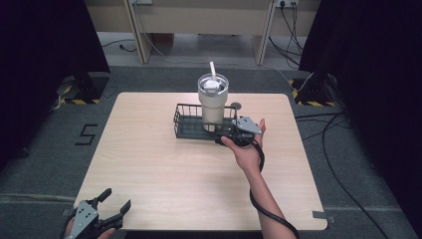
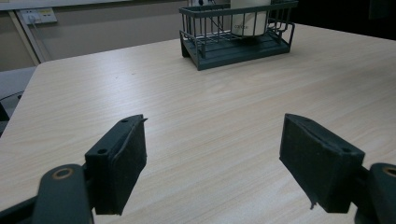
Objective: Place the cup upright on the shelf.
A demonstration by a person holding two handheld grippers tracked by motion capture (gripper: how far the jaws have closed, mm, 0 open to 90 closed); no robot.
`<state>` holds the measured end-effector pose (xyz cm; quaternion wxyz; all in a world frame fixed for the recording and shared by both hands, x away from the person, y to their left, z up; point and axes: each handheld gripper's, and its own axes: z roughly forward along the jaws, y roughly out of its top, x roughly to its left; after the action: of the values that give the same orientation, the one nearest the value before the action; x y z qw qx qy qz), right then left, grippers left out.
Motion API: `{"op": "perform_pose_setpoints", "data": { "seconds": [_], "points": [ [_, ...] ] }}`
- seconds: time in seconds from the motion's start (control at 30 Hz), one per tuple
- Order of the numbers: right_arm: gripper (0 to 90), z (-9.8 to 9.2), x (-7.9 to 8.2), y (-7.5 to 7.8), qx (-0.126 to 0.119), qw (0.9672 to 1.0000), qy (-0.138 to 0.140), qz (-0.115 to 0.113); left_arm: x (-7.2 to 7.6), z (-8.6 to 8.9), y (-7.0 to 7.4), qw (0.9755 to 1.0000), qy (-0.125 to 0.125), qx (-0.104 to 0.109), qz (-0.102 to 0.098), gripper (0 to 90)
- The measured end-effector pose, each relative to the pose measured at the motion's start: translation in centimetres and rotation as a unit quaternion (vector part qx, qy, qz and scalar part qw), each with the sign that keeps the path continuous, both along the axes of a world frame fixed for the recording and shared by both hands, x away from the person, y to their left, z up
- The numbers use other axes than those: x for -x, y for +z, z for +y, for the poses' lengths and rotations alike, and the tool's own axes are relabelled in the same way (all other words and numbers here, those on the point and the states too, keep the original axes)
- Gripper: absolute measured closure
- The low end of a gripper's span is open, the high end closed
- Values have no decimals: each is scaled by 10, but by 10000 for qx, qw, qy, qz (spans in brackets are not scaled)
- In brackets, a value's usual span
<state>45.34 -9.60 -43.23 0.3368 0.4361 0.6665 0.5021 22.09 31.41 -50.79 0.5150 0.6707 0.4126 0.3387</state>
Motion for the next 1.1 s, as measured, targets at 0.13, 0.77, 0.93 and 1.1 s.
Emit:
{"op": "perform_pose_setpoints", "data": {
  "seconds": [0.13, 0.77, 0.93, 1.1],
  "points": [
    [52, -5, 5, -1, 1, 10000, -8, 12, 0, 0, 0, 10000, 0, 4, -4, 221],
    [64, -34, 28, -9, 21, 9997, -199, 113, 0, 0, 0, 10000, 15, -16, 9, 220],
    [69, -45, 35, -13, -4, 9995, -290, 157, 0, 0, 0, 10000, 17, -28, 17, 219],
    [72, -53, 42, -17, -21, 9992, -354, 201, 0, 0, 0, 10000, 26, -36, 22, 219]
  ]
}}
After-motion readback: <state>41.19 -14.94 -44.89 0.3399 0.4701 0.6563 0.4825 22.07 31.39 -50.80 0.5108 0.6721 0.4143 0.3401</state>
